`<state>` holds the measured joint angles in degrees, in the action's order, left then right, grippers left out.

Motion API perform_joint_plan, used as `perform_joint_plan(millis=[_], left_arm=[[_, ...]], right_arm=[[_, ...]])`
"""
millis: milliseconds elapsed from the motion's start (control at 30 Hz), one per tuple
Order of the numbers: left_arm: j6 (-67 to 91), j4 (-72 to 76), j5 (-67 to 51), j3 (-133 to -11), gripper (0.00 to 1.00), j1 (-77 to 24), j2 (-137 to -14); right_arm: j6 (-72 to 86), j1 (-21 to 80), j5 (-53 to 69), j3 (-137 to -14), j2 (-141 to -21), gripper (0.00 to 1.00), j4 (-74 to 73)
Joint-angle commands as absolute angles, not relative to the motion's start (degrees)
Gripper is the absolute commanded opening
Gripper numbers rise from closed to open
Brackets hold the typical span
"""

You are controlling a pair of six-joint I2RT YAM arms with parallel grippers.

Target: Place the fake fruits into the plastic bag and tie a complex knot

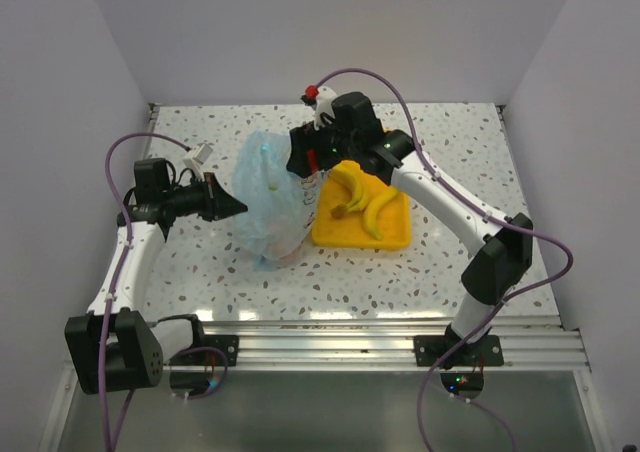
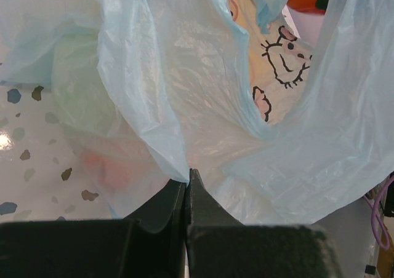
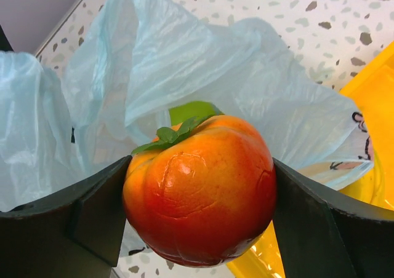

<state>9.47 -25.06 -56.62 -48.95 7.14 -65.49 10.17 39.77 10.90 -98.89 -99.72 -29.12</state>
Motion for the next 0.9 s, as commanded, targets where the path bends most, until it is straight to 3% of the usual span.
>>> perform_joint_plan(millis=[0,200,367,500,533,600,633,733,867], left_arm=[[9.8,-23.1,-57.8,-48.7,0.0,7.6,-64.7],[10.2,-22.7,-57.7,-49.1,0.0,7.7,-65.2],[10.9,-22.2,-57.7,-49.4,0.0,7.6,-65.7],[11.2,-21.9,-57.7,-49.2,0.0,7.7,-65.8],[11.2,-21.9,-57.8,-49.2,0.0,7.6,-65.7],[11.3,-21.7,-57.8,-49.2,0.0,7.7,-65.5],[11.3,-21.8,-57.8,-49.0,0.0,7.7,-65.5],[11.4,-21.7,-57.8,-49.1,0.0,7.6,-65.4],[11.3,-22.0,-57.7,-49.1,0.0,7.7,-65.5]], right_arm=[[11.2,40.4,8.8,-103.4,-100.5,0.12,-25.5],[10.2,44.4,11.9,-100.6,-101.0,0.15,-29.1],[8.8,47.8,12.1,-96.6,-99.8,0.28,-31.9],[8.4,48.3,11.6,-96.0,-98.5,0.47,-33.4],[8.4,48.3,11.3,-96.0,-98.0,0.59,-33.7],[8.2,48.2,11.0,-96.0,-97.5,0.71,-34.1],[8.1,48.3,10.6,-96.1,-97.2,0.83,-34.3],[7.5,48.3,9.7,-98.1,-97.1,0.95,-35.9],[5.8,48.3,8.4,-102.6,-96.5,0.99,-38.2]])
